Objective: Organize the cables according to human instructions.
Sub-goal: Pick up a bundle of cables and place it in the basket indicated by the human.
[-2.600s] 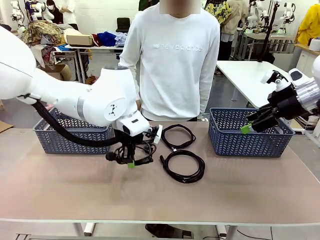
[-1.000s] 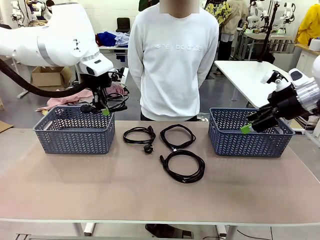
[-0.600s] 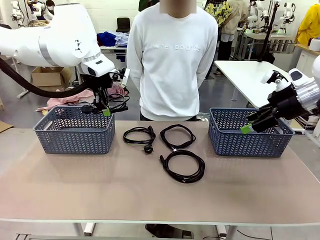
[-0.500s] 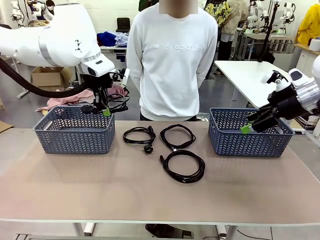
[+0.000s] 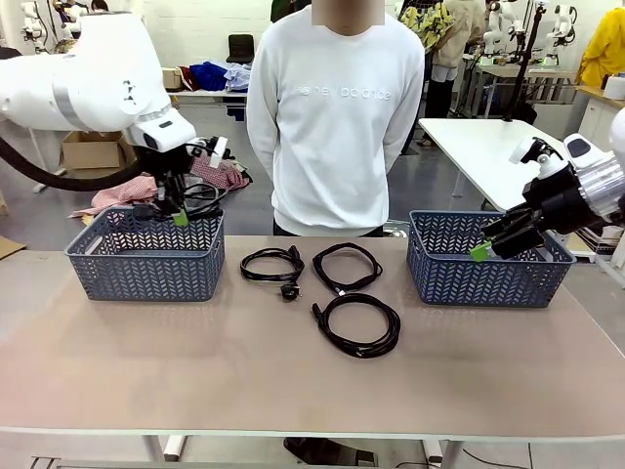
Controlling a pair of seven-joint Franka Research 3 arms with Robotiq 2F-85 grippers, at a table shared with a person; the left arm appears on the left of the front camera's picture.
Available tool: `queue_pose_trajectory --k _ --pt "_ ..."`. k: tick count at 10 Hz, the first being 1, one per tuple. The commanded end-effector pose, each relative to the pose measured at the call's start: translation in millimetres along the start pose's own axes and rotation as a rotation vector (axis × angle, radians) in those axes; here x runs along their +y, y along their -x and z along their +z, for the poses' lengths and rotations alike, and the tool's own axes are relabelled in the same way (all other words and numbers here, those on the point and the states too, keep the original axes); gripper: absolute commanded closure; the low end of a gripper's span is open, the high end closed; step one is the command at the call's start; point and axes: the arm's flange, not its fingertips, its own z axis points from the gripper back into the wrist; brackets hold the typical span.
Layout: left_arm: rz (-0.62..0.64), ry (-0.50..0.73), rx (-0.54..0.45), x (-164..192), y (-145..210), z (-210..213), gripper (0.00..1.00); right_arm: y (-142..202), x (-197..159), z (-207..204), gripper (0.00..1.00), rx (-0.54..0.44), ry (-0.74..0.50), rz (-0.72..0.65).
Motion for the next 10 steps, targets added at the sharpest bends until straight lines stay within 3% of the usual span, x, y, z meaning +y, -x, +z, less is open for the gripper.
queue_pose_trajectory --k 1,5,10 --pt "-0.037 -0.019 0.022 2.0 22.2 -0.3 0.85 0.0 -3.7 -2.4 0.0 -0.029 -0.012 0.02" --pt "-0.013 -0.014 0.017 22.2 60.5 -19.3 0.85 0.0 -3.7 -2.4 0.0 -0.029 -0.012 0.02" --pt "-0.005 0.0 0.036 39.3 71.3 -49.7 0.85 0.0 -3.7 -2.4 0.0 -0.029 -0.012 0.02"
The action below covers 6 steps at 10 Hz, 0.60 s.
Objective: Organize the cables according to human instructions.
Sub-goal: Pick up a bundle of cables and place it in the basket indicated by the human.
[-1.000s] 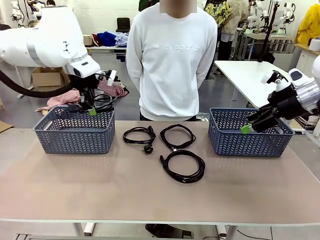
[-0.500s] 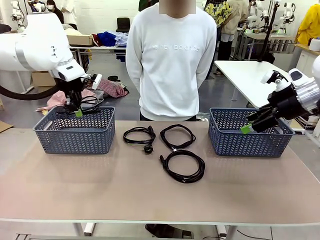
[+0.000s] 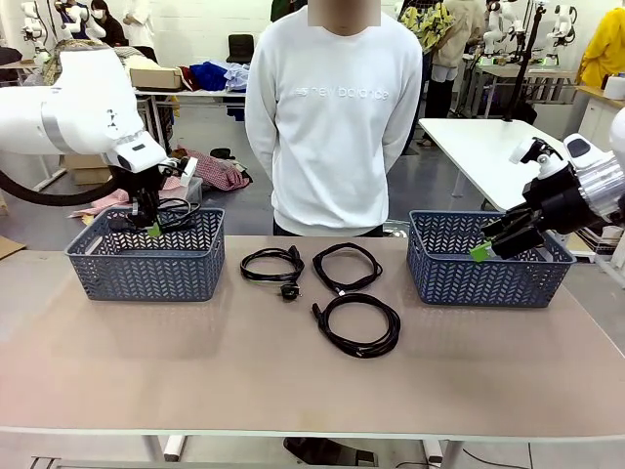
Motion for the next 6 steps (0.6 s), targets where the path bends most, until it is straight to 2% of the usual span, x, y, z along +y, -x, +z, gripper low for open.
queue_pose_trajectory --k 1,5,6 --pt "-0.021 -0.004 -0.001 10.9 5.3 -1.8 0.85 0.0 -3.8 -2.4 0.0 -0.029 -0.012 0.02" --pt "-0.018 0.012 -0.013 18.1 7.3 -14.6 0.85 0.0 -3.8 -2.4 0.0 -0.029 -0.012 0.02" --pt "-0.014 0.015 -0.018 20.4 5.5 -16.2 0.79 0.0 -3.8 -2.4 0.0 -0.029 -0.012 0.02"
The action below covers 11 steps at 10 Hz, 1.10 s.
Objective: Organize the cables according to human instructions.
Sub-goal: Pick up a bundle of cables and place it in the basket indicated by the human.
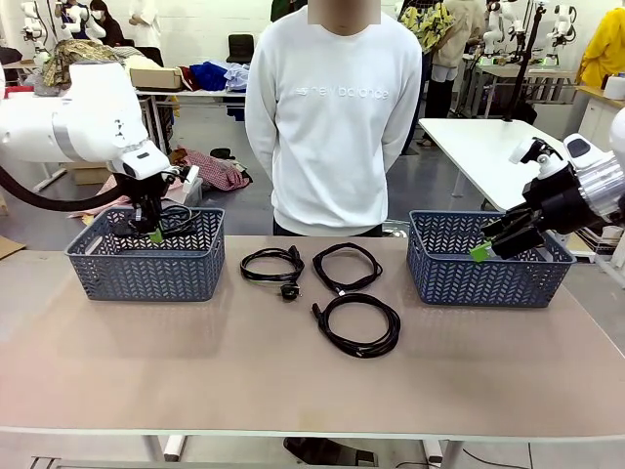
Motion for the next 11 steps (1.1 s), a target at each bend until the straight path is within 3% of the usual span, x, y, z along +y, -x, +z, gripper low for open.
queue_pose_trajectory --k 1,2,5,6,7,8,11 --pt "-0.017 -0.006 -0.024 7.1 1.7 3.9 0.65 0.0 -3.8 -2.3 0.0 -0.029 -0.012 0.02" --pt "-0.015 -0.003 -0.029 6.7 2.1 5.4 0.6 0.0 -3.8 -2.3 0.0 -0.029 -0.012 0.02" --pt "-0.005 0.016 -0.027 7.4 1.9 16.4 0.27 0.0 -3.8 -2.3 0.0 -0.029 -0.012 0.02" --pt "-0.005 0.029 -0.026 8.7 0.1 19.3 0.21 0.0 -3.8 -2.3 0.0 -0.029 -0.012 0.02" --pt "-0.004 0.039 -0.026 9.6 -0.8 21.6 0.07 0.0 -3.8 -2.3 0.0 -0.029 -0.012 0.02" --pt "-0.001 0.048 -0.032 9.9 -1.1 23.5 0.02 0.0 -3.8 -2.3 0.0 -0.029 -0.012 0.02" --pt "0.017 0.057 -0.063 9.4 -0.3 27.1 0.0 0.0 -3.8 -2.3 0.0 -0.029 -0.012 0.02"
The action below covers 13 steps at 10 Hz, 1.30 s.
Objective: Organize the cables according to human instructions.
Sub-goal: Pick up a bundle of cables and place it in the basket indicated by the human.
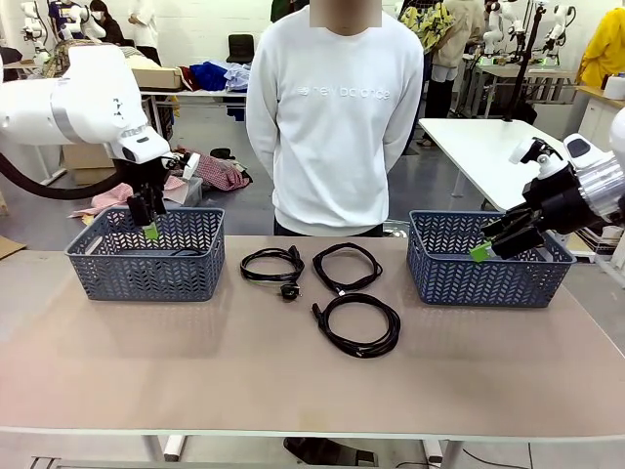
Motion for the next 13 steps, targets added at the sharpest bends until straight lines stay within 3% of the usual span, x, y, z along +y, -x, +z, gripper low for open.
queue_pose_trajectory --k 1,2,3,7,10,13 --pt "0.008 0.004 -0.044 1.0 4.4 5.9 0.0 0.0 -3.9 -2.3 0.0 -0.029 -0.012 0.02" --pt "0.06 -0.002 -0.056 2.1 5.3 5.6 0.0 0.0 -3.9 -2.3 0.0 -0.029 -0.012 0.02" --pt "0.009 0.0 -0.013 0.3 0.3 0.6 0.0 0.0 -3.9 -2.3 0.0 -0.029 -0.012 0.02" --pt "0.018 0.002 -0.024 0.3 -0.9 0.2 0.0 0.0 -3.9 -2.3 0.0 -0.029 -0.012 0.02" --pt "0.054 -0.008 -0.193 -24.7 -31.5 -1.8 0.0 0.0 -3.9 -2.3 0.0 -0.029 -0.012 0.02" --pt "0.079 -0.019 -0.293 -60.3 -59.9 -2.2 0.0 0.0 -3.9 -2.3 0.0 -0.029 -0.012 0.02"
